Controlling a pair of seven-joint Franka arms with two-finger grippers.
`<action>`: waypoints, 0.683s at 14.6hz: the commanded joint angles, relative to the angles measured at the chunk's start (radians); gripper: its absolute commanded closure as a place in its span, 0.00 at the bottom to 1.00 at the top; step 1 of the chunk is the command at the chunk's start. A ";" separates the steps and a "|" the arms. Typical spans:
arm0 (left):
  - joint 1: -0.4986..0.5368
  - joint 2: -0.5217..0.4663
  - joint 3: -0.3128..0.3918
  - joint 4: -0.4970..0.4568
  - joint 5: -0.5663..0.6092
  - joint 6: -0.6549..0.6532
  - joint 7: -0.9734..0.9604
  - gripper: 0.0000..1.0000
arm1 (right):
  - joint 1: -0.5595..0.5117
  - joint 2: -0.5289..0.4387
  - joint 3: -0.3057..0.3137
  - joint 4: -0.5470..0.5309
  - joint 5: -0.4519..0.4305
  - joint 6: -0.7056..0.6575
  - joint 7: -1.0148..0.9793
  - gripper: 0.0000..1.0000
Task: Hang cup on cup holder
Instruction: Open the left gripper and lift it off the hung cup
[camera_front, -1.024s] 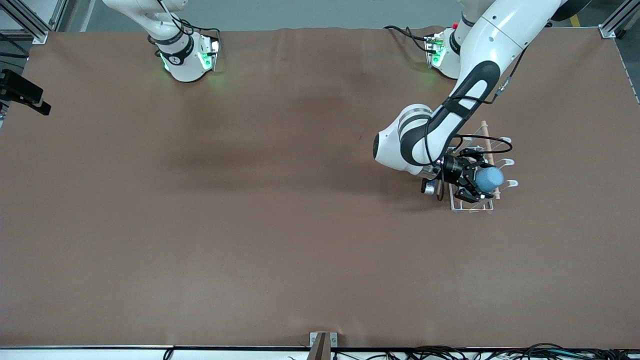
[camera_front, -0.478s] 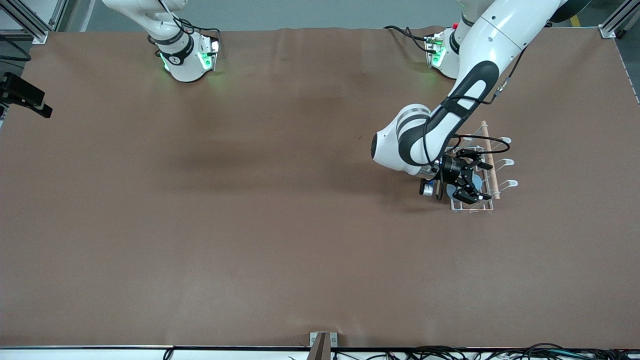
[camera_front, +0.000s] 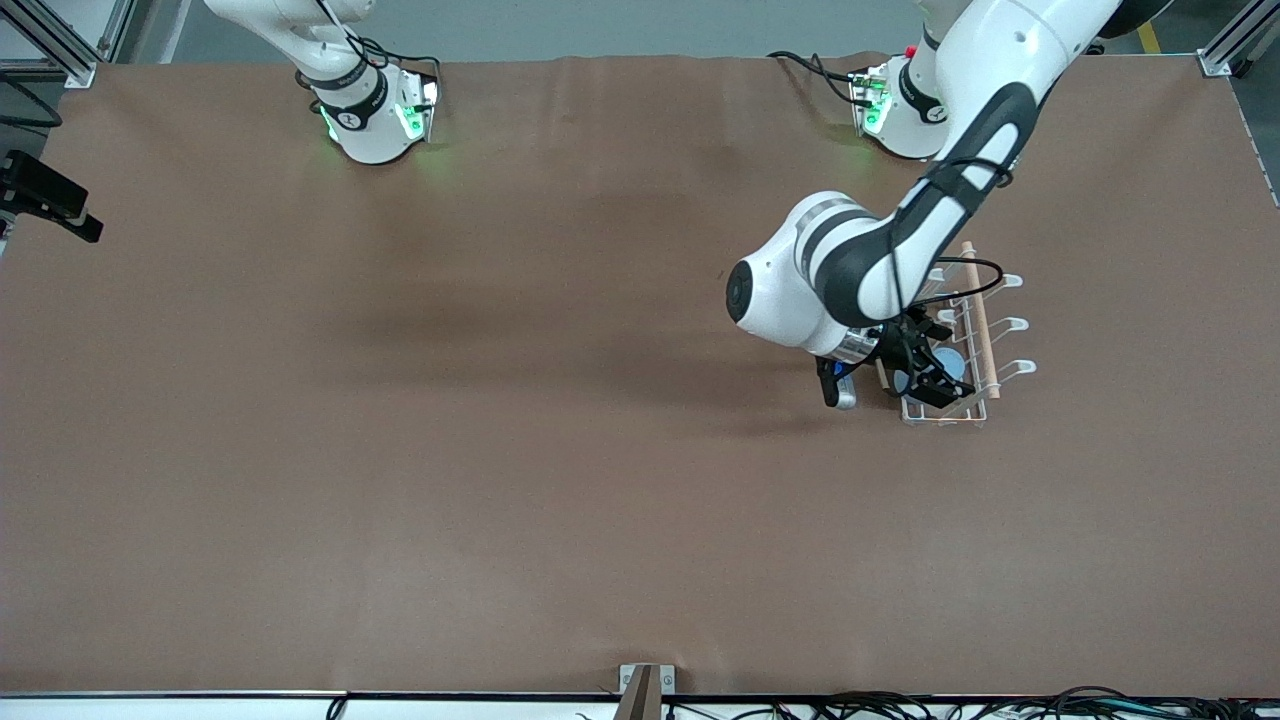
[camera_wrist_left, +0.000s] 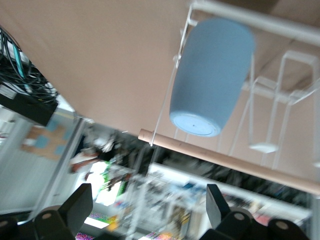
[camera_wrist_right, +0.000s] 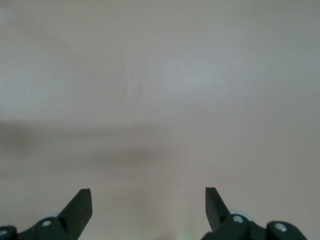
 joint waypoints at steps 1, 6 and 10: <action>0.001 0.000 -0.017 0.142 -0.127 -0.003 -0.079 0.00 | 0.010 -0.022 -0.012 -0.027 0.012 0.012 -0.008 0.00; 0.041 -0.035 -0.022 0.268 -0.340 0.069 -0.158 0.00 | 0.011 -0.022 -0.012 -0.027 0.012 0.012 -0.008 0.00; 0.093 -0.103 -0.020 0.306 -0.547 0.078 -0.420 0.00 | 0.011 -0.022 -0.012 -0.027 0.012 0.012 -0.008 0.00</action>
